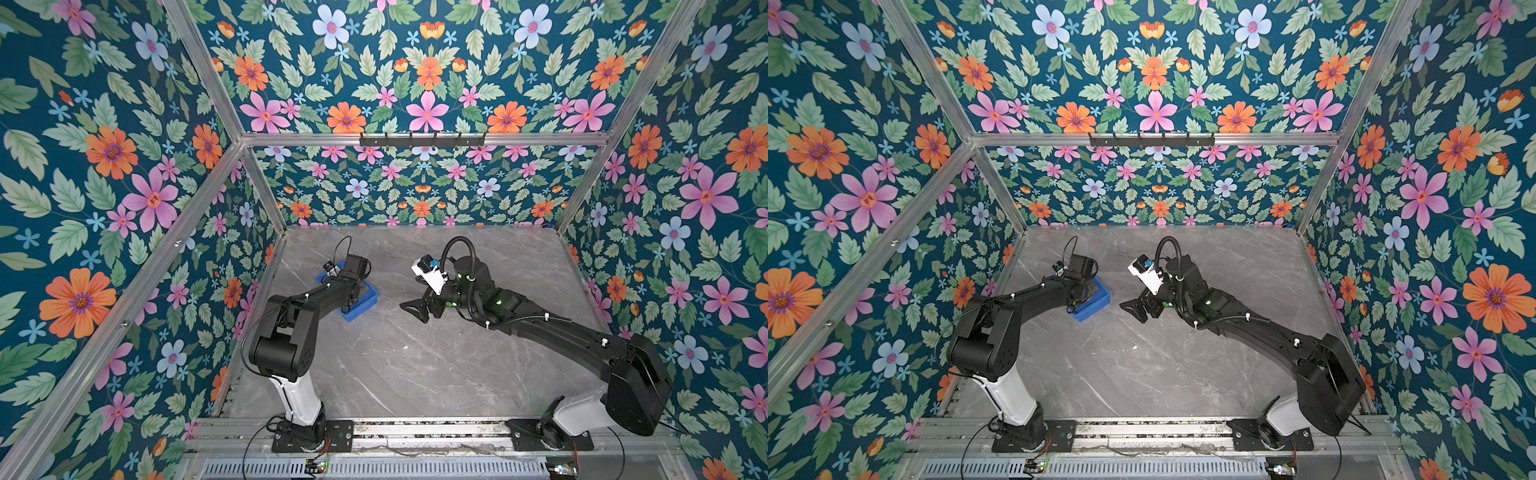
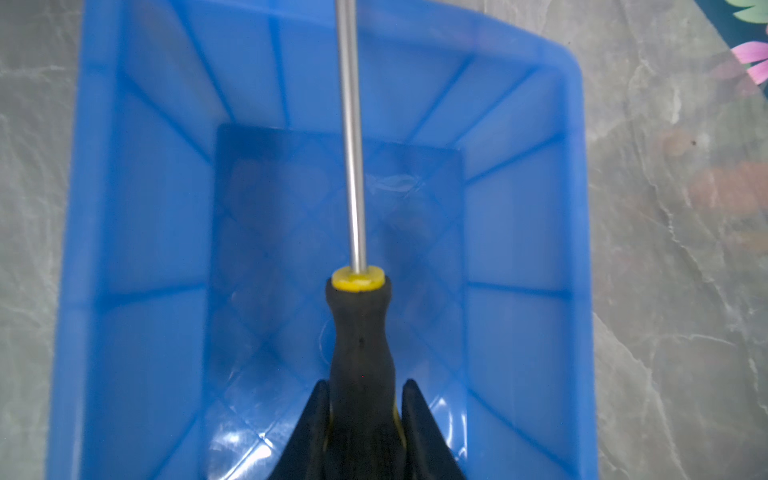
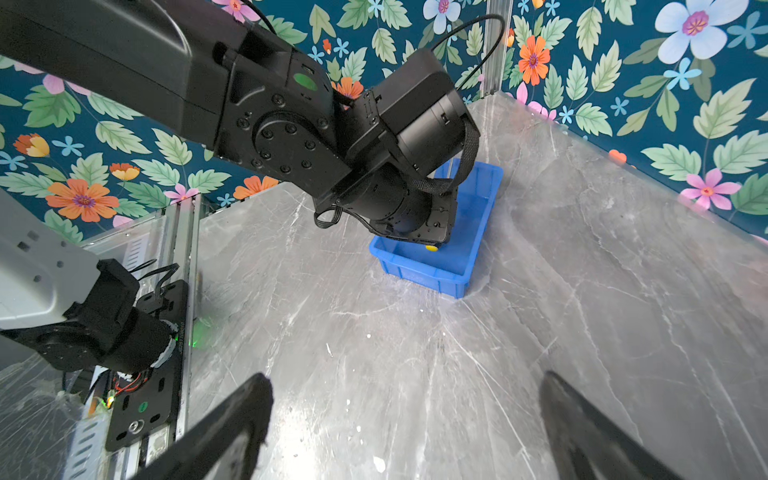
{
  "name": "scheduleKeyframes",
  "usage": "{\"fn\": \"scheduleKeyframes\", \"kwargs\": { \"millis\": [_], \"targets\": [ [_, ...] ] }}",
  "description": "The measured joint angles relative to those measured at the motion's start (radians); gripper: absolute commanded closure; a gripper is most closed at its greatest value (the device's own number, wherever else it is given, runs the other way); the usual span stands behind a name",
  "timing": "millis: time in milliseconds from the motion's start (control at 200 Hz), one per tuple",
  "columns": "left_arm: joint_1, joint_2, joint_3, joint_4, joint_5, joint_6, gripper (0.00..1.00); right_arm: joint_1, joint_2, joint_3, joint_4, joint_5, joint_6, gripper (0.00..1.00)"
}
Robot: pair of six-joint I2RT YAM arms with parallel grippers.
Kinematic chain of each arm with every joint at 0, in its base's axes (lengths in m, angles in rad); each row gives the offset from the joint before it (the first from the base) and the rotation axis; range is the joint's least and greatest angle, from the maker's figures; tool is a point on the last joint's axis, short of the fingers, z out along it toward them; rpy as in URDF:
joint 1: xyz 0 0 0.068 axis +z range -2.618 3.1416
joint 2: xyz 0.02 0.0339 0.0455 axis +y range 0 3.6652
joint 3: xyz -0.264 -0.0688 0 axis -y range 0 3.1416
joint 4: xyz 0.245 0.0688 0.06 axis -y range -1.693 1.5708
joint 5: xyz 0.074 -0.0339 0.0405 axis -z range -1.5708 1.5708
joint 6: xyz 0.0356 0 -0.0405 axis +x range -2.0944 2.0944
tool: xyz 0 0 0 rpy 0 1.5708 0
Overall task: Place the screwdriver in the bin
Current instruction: 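Lower the screwdriver into the blue bin and open the left gripper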
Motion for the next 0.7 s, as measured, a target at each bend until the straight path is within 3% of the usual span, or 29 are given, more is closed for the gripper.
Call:
{"fn": "scheduleKeyframes", "kwargs": {
  "millis": [75,240,445,700],
  "targets": [
    [0.0,0.003,0.0,0.003,0.006,-0.003,0.96,0.0,-0.004,-0.005,-0.001,0.013,-0.003,0.01],
    [0.0,0.002,-0.001,0.008,0.01,-0.004,0.68,0.0,-0.008,-0.007,-0.002,0.021,-0.006,0.01],
    [0.0,-0.04,-0.015,0.015,-0.011,-0.003,0.58,0.0,-0.021,-0.018,-0.001,0.04,-0.007,0.01],
    [-0.004,-0.147,-0.063,0.029,-0.043,0.044,0.32,0.0,-0.056,-0.042,0.021,0.081,-0.003,0.01]
  ]
}}
